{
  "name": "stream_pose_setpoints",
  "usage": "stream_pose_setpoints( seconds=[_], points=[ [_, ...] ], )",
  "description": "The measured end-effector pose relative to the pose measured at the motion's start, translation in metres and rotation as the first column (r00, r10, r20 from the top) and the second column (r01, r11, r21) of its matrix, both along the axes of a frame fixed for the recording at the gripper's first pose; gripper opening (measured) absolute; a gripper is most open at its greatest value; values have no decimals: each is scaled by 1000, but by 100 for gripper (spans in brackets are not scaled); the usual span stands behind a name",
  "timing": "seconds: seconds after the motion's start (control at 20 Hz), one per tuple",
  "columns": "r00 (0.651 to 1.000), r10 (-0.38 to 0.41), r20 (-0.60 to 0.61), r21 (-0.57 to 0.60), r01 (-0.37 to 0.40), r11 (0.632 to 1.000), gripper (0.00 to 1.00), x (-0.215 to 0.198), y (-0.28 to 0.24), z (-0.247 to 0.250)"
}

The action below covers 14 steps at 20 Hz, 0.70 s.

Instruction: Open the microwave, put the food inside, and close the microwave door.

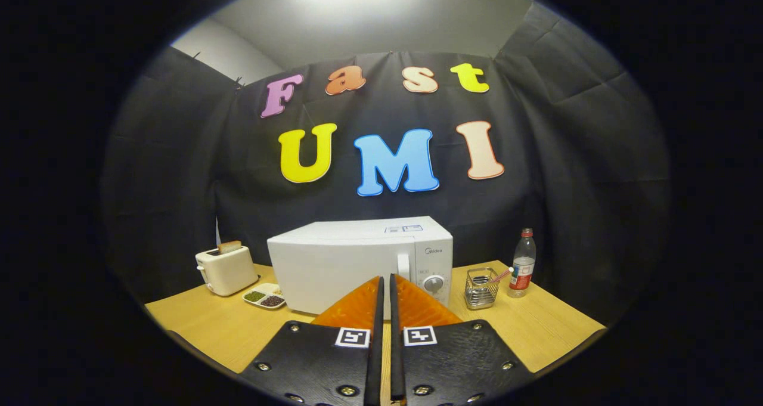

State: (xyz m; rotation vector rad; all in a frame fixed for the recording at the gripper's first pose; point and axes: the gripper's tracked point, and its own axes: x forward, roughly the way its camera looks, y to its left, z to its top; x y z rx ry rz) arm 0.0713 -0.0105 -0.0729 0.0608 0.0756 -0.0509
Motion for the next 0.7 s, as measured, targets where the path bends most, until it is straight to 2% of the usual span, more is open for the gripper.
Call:
stream_pose_setpoints(
  seconds=[0.35,0.55,0.7],
  points=[
    [999,52,3,-69,-52,996,6,-34,10,16],
    [1000,12,28,-138,-8,990,6,-44,3,44],
    [998,8,67,-108,0,994,6,-57,10,62]
  ],
)
